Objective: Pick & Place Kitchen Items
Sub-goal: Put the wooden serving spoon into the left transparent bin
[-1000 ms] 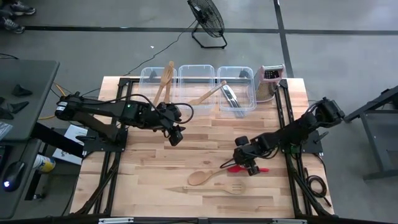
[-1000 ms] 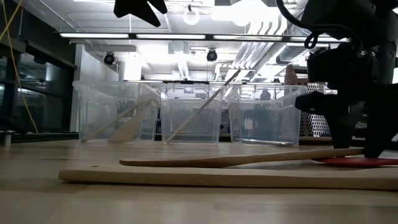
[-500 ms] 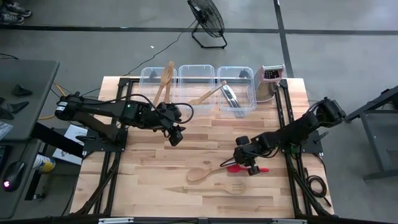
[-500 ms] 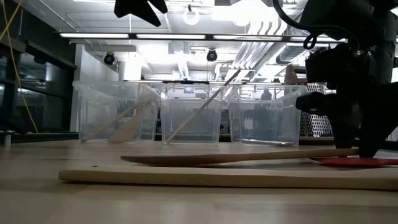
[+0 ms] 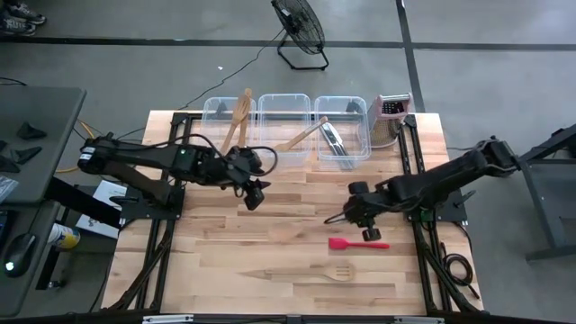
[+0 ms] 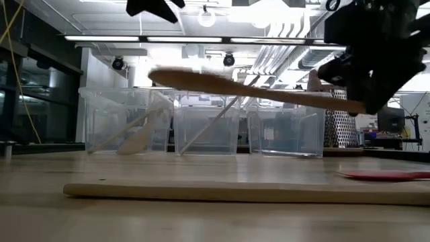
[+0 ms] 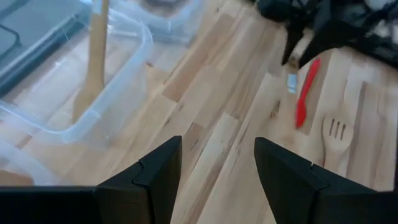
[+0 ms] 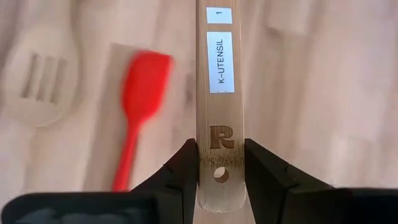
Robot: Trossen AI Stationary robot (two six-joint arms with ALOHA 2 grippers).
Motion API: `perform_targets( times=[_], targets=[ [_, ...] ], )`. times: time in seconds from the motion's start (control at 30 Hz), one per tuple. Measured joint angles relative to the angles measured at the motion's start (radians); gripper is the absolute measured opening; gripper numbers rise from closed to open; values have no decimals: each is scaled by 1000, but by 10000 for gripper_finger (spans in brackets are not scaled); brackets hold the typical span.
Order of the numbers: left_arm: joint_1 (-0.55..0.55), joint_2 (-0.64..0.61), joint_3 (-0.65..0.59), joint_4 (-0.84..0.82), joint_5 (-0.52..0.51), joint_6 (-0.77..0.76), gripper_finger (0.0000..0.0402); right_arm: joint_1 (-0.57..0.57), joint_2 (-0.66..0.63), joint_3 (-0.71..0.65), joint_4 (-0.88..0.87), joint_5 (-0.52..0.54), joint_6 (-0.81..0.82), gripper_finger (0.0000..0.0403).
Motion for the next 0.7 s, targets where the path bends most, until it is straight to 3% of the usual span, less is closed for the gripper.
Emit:
perform_targets(
  times=[0.4,0.7],
  targets=[
    [0,-173,1,37,-78,87,200,-103,-200,17,-25,119,-1,97],
    [0,-234,1,145,-87,165,200,-165,-237,17,151,278,-5,97]
  ],
)
